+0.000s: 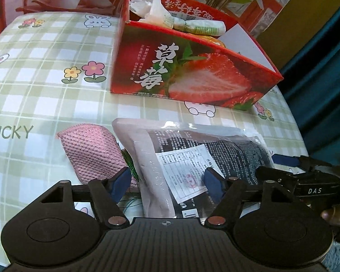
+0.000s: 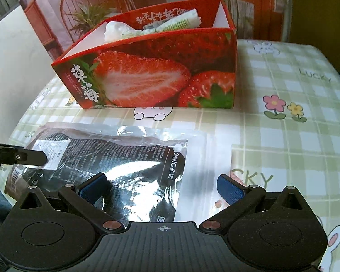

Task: Organize soft objects
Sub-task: 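Move the left gripper down to the clear bag of black fabric, then close the left gripper on the clear bag and lift it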

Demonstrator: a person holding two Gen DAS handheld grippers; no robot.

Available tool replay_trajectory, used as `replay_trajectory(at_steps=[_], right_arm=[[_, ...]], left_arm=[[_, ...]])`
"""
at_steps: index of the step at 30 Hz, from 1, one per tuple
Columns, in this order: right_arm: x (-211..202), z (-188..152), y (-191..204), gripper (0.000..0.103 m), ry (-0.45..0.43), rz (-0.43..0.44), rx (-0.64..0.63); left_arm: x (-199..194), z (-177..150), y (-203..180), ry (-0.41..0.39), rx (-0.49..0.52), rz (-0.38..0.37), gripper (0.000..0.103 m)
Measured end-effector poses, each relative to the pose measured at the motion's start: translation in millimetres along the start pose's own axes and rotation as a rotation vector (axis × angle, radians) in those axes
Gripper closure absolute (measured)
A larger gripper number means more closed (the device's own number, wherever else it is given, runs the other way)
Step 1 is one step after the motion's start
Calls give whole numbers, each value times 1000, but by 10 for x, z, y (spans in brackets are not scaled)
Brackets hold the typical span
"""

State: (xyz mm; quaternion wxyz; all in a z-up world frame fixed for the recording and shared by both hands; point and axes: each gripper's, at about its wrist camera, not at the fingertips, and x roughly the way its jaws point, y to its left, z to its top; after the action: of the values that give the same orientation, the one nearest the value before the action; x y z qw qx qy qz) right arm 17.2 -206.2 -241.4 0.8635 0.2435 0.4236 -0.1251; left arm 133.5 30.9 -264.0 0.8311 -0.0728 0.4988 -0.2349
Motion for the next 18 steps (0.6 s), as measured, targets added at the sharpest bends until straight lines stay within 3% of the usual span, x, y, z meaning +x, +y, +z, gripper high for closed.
replay_trajectory(at_steps=[18], right_arm=[[76,24,71,1,8,85,-2]], left_arm=[[10,35,4,-13,-16,-32,43]])
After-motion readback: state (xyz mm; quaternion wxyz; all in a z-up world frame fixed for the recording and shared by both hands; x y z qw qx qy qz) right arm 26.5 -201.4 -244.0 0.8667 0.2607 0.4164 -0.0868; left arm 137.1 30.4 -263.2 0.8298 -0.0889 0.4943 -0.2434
